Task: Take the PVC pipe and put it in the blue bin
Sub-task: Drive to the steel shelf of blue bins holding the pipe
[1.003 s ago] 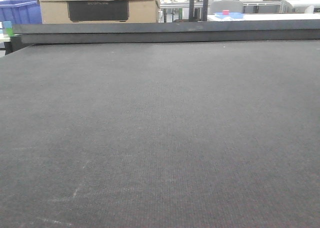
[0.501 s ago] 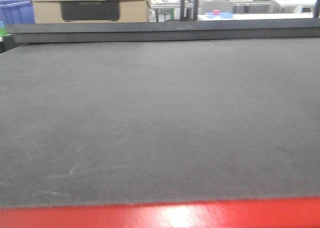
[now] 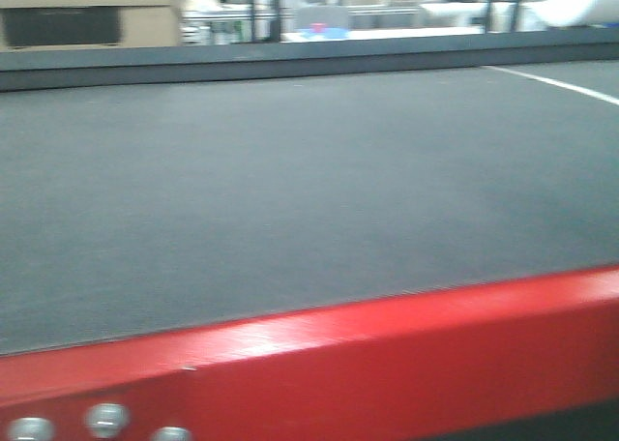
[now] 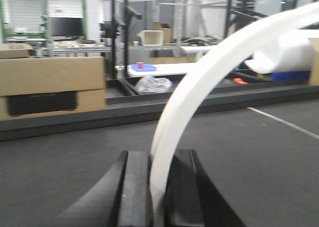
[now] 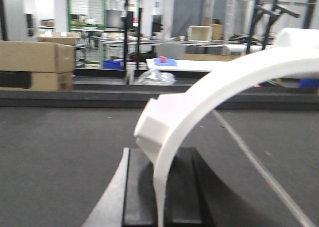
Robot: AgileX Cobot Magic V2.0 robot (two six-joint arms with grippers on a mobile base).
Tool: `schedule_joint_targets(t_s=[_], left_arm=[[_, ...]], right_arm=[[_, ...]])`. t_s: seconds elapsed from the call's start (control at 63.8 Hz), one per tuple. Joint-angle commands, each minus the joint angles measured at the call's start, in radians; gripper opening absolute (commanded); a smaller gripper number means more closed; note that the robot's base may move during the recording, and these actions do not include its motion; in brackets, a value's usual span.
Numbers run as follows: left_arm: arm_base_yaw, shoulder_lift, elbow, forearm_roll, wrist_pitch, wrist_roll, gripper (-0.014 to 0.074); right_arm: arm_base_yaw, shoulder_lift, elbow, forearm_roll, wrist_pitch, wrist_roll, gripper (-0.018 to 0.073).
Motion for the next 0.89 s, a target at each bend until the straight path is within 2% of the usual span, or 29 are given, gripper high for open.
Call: schedule_joint_targets(t_s=[0.0,0.877], left_arm=[[-0.004,-0.004,-0.001,-0.003,-0.022,-0.007,-0.0111],[-0.004,-0.004,-0.001,-0.003,-0.022,-0.007,-0.0111]], right_arm=[[0.002,-0.004,0.002,-0.003,-0.025,-0.002,-0.0168],[0.002,-0.004,0.002,-0.003,-0.025,-0.002,-0.0168]])
